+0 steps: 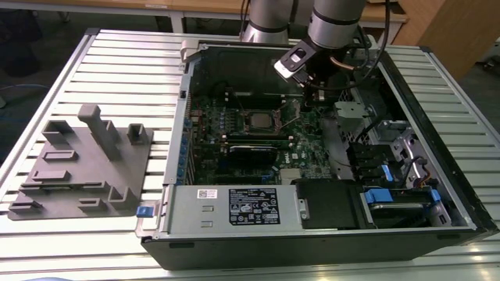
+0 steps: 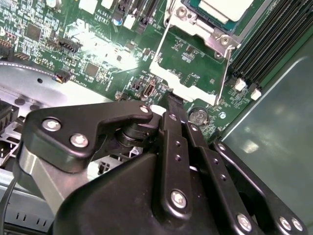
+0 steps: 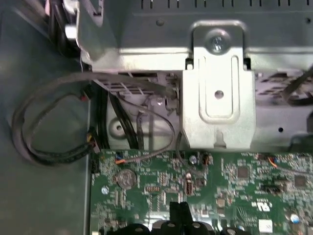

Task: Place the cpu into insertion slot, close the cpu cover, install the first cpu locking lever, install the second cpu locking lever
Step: 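Close the cpu cover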

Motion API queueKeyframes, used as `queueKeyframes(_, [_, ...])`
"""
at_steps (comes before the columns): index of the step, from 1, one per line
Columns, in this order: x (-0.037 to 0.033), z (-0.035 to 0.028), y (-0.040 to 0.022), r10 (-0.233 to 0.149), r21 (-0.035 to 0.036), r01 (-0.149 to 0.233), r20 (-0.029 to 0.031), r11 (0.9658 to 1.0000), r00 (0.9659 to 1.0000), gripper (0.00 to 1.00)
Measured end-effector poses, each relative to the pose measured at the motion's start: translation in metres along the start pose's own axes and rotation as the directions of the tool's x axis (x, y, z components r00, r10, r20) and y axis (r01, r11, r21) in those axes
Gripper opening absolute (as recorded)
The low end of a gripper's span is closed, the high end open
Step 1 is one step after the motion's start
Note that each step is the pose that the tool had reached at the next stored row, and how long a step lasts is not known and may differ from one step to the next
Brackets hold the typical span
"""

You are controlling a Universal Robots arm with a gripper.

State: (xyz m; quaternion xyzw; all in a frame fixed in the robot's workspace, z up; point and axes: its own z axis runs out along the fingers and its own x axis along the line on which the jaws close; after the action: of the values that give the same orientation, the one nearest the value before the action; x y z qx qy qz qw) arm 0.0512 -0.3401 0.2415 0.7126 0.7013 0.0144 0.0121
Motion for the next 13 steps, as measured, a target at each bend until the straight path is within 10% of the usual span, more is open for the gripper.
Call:
queueKeyframes(8, [-0.0003, -0.0008, -0.0198, 0.0, -0.0202, 0.0, -0.0049, 0.9998, 1.0, 0.11])
queueKeyframes(13, [-0.0003, -0.0008, -0.0206, 0.0, -0.021, 0.0, -0.005, 0.9998, 1.0, 0.11])
